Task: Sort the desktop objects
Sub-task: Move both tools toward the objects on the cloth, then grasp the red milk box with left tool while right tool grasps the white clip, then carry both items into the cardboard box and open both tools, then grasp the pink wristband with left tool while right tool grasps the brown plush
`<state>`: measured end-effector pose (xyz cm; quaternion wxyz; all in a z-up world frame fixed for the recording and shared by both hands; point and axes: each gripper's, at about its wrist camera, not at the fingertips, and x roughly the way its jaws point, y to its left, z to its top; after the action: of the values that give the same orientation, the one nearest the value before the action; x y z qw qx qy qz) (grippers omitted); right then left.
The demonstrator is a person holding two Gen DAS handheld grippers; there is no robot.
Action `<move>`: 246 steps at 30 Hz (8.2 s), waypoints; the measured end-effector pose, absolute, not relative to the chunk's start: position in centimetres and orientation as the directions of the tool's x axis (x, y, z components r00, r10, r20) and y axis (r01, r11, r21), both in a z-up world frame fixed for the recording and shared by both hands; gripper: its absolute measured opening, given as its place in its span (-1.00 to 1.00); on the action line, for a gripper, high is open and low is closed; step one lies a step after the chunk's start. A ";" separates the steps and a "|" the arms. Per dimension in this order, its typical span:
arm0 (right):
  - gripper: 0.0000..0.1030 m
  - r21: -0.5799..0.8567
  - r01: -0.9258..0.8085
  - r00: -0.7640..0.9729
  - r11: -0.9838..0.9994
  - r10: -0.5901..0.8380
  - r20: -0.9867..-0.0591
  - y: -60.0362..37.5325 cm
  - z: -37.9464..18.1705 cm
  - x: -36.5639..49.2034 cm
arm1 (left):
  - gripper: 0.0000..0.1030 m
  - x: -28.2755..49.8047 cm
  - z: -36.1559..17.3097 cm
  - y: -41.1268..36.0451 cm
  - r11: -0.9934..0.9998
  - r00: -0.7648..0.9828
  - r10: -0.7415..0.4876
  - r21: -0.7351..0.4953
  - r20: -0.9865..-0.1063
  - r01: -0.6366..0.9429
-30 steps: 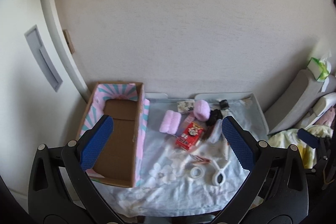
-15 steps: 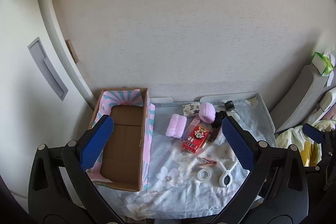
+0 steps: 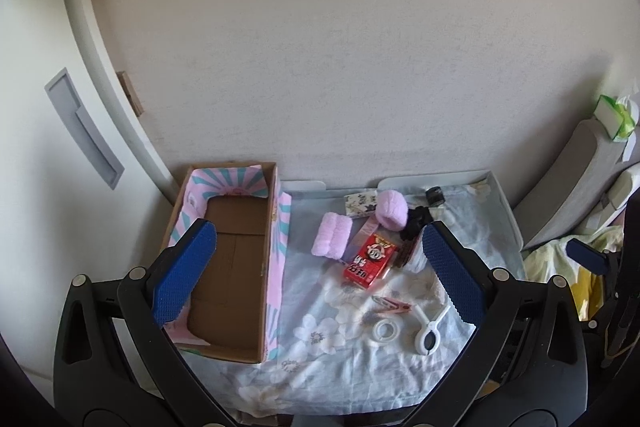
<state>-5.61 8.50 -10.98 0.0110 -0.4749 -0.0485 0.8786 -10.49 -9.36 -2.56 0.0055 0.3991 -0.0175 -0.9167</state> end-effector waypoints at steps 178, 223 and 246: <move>0.32 0.193 0.558 -0.344 -0.807 -0.437 -0.831 -11.9 -19.8 -20.6 | 0.99 -10.5 -18.1 -25.6 -0.923 -0.394 -0.234 0.076 -0.889 0.377; 0.47 0.123 0.173 -0.396 -0.977 -0.183 -0.900 13.3 -25.2 -13.3 | 0.99 -18.6 -20.4 -9.2 -0.991 -0.446 -0.107 0.060 -0.889 0.119; 0.47 0.030 0.130 -0.306 -0.991 -0.069 -0.950 11.8 -32.1 -17.8 | 0.45 -26.8 -29.4 -10.6 -0.998 -0.341 -0.037 0.014 -0.939 0.069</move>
<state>-17.77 11.80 -32.10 -0.0616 -0.5859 -0.0259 0.8076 -26.81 -10.57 -29.38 0.0324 0.5732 0.0141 -0.8187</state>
